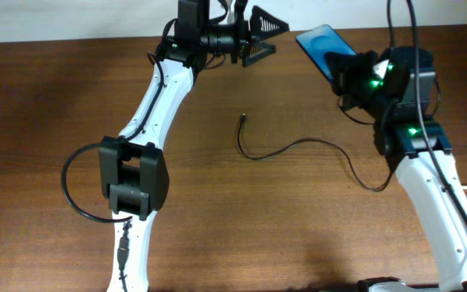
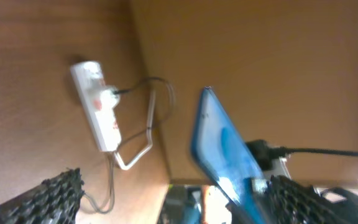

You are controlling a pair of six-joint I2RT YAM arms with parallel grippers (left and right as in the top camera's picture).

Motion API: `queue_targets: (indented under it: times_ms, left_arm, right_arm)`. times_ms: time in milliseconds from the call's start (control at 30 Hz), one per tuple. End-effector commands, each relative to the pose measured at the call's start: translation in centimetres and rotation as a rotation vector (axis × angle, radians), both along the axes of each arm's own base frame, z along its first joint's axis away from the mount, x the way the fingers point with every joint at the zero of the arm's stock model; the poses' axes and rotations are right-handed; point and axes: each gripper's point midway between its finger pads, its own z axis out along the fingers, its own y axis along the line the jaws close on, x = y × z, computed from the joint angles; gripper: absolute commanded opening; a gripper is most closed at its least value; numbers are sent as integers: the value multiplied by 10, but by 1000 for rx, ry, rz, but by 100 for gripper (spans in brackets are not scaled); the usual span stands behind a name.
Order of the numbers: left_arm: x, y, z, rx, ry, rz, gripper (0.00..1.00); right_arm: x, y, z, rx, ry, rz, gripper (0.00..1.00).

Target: Plug charger to phone and switch on socket

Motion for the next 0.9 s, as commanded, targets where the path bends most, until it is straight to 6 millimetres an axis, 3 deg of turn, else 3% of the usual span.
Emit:
queue_targets:
  times_ms: [0,100,233,267,300,433,533,600,867]
  left_arm:
    - [-8,-1,32,-77,79,-47,99]
    - [-7,-2,44,-110,149,-35,99]
    - [-7,-8,44,-112,182,-23,96]
    - [-8,-10,44,-113,220,-25,83]
    - [-9,-10,44,-115,262,-27,65]
    - [-14,-10,44,-114,300,-54,64]
    - [-14,-10,44,-114,300,-54,46]
    - [-14,-10,44,-114,300,-54,39]
    - [-17,-16,44,-112,301,-60,35]
  right_arm:
    - [3,20,22,59,-48,-37,4]
    - [4,40,34,39,-110,-71,4]
    - [5,50,35,6,-134,-154,4]
    - [6,51,33,-4,-135,-175,4]
    - [10,56,29,-10,-135,-184,4]
    - [27,65,9,-14,-123,-175,4]
    - [32,69,-4,-20,-102,-162,4]
    - [33,69,-5,-21,-100,-161,4]
    - [27,88,-2,20,-97,-56,4]
